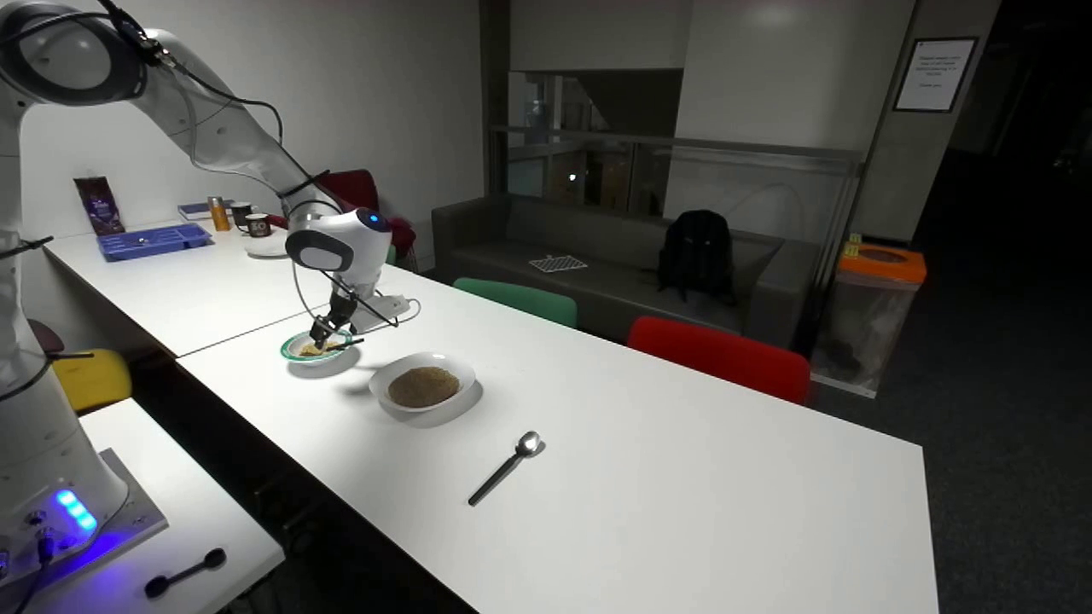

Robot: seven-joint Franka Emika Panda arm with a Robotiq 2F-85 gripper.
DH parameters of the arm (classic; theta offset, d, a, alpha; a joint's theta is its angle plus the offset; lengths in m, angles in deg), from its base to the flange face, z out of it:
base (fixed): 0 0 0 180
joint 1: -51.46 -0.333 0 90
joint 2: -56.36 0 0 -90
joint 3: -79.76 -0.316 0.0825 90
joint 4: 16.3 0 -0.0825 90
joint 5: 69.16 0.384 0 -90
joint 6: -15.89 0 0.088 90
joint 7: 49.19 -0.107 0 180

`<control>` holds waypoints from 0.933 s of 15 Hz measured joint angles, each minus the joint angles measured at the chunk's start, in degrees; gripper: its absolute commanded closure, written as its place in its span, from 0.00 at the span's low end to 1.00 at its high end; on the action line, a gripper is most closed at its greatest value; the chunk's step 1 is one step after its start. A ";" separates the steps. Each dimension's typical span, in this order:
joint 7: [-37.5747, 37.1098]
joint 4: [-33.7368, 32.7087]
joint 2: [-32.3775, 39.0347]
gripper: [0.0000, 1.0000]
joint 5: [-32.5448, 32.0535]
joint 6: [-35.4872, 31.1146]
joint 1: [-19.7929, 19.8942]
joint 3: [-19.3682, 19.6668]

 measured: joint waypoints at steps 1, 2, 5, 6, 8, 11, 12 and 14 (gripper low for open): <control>0.00 0.00 0.00 0.00 0.00 0.02 0.00 0.00; 0.00 0.00 0.00 0.00 0.00 0.03 0.00 0.00; 0.00 0.00 0.00 0.00 0.00 0.13 0.00 0.00; 0.00 0.00 0.00 0.00 0.00 0.16 0.00 0.00; 0.01 0.00 0.00 0.00 0.00 0.20 0.00 0.00; 0.05 0.00 0.00 0.00 0.00 0.21 0.00 0.00; 0.19 0.00 0.00 0.00 -0.02 0.21 0.00 0.00; 0.86 -0.02 0.00 0.00 -0.09 0.21 0.00 -0.01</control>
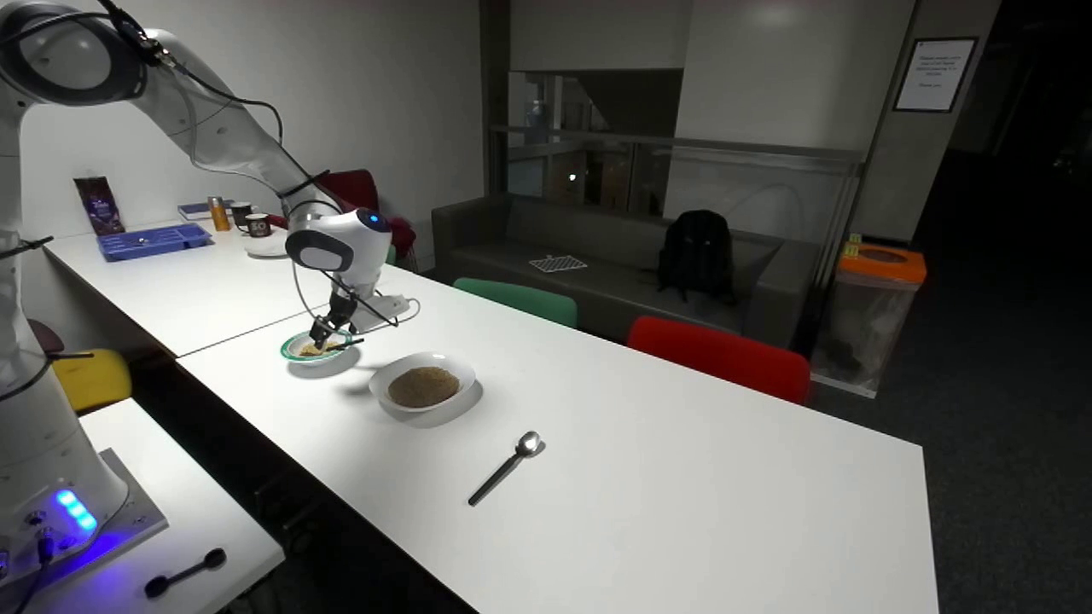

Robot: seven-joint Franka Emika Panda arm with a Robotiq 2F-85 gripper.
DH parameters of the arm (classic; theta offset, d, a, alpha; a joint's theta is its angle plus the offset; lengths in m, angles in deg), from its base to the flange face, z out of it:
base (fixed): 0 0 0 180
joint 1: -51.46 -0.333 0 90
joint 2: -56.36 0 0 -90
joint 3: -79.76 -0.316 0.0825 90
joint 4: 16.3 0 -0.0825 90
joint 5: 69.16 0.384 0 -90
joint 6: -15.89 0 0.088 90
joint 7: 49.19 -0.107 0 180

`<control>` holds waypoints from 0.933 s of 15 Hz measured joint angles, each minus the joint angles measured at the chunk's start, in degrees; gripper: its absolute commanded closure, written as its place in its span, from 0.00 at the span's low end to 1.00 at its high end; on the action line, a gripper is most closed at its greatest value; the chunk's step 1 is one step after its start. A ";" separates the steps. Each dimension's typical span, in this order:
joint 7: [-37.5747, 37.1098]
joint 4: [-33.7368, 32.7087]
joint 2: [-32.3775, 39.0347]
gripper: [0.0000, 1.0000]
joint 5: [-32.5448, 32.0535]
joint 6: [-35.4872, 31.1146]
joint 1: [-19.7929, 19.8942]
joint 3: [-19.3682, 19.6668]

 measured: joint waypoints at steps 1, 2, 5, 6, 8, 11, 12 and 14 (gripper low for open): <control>0.23 -0.05 0.00 0.00 -0.05 0.00 0.00 -0.01; 0.38 -0.14 0.02 0.00 -0.14 0.00 -0.01 -0.04; 0.48 -0.72 0.27 0.00 -0.49 0.00 -0.05 -0.19; 0.48 -1.13 0.55 0.00 -0.71 0.00 -0.07 -0.25; 0.48 -2.23 1.39 0.00 -1.41 0.00 -0.10 -0.31; 0.45 -4.33 3.03 0.00 -3.46 0.00 -0.11 -0.33; 0.43 -5.09 3.66 0.00 -4.24 0.00 -0.11 -0.34; 0.43 -6.55 5.05 0.00 -5.57 0.00 -0.11 -0.40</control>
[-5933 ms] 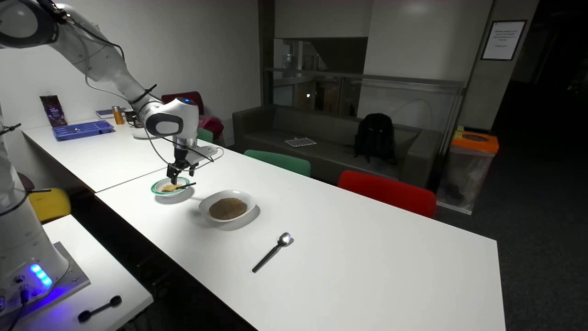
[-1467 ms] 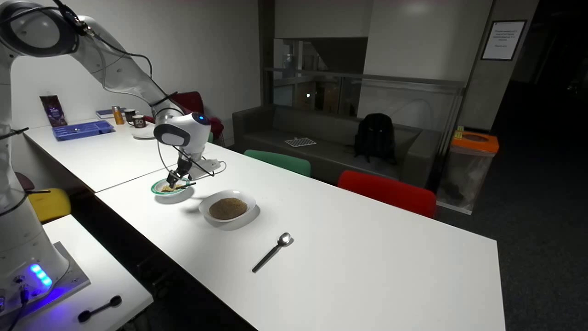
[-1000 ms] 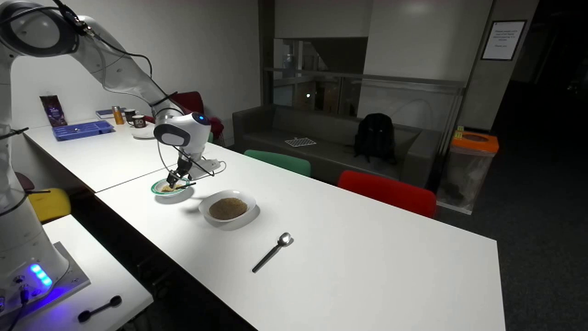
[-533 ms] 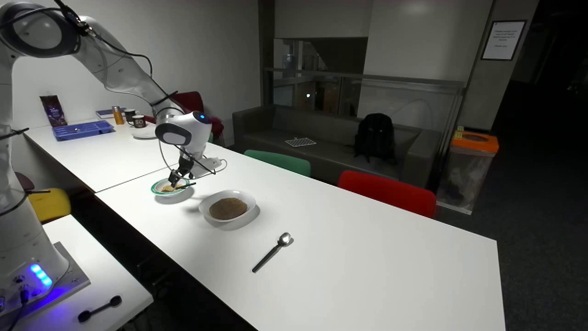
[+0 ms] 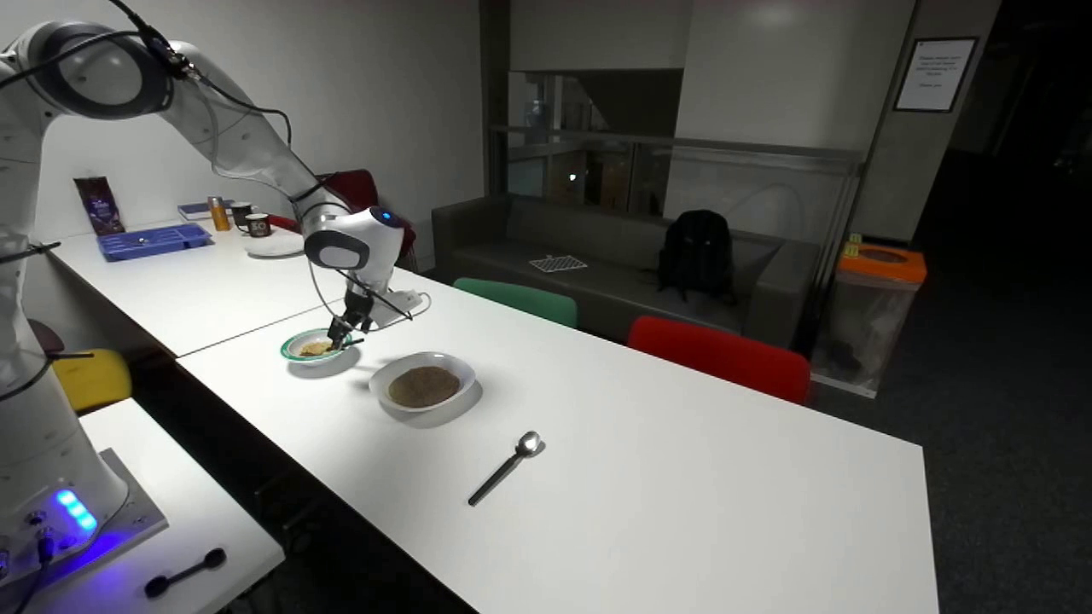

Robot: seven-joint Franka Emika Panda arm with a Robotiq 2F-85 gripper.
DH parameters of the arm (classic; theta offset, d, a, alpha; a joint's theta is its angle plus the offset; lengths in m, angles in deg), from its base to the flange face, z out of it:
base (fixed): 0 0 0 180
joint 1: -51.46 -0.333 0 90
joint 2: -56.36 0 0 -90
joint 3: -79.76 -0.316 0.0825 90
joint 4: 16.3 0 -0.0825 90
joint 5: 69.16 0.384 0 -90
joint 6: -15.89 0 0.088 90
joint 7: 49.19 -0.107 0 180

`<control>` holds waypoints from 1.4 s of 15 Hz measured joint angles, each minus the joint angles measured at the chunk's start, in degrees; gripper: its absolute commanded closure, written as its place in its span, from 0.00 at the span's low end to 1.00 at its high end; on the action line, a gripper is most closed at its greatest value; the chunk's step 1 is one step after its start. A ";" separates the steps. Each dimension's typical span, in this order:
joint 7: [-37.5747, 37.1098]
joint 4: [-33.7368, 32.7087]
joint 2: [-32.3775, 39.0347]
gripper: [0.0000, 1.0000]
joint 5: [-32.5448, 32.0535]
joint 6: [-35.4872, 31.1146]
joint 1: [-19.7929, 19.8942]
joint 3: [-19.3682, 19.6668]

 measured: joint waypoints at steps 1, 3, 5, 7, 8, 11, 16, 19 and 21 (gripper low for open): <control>0.00 -0.65 0.65 0.00 -0.51 0.00 0.01 -0.03; 0.00 -1.78 1.77 0.12 -1.32 0.00 0.06 -0.09; -0.02 -2.64 2.63 0.30 -1.85 0.00 0.08 -0.11; -0.06 -3.40 3.34 0.44 -2.23 0.00 0.10 -0.12; -0.07 -3.67 3.62 0.39 -2.33 0.01 0.11 -0.12; -0.17 -4.36 4.21 0.34 -2.67 0.34 0.14 -0.12; -0.37 -5.65 4.85 0.29 -3.16 2.62 0.38 -0.12; -0.42 -6.27 4.85 0.31 -3.22 3.82 0.65 -0.12; -0.43 -6.65 4.84 0.36 -3.22 4.48 0.78 -0.12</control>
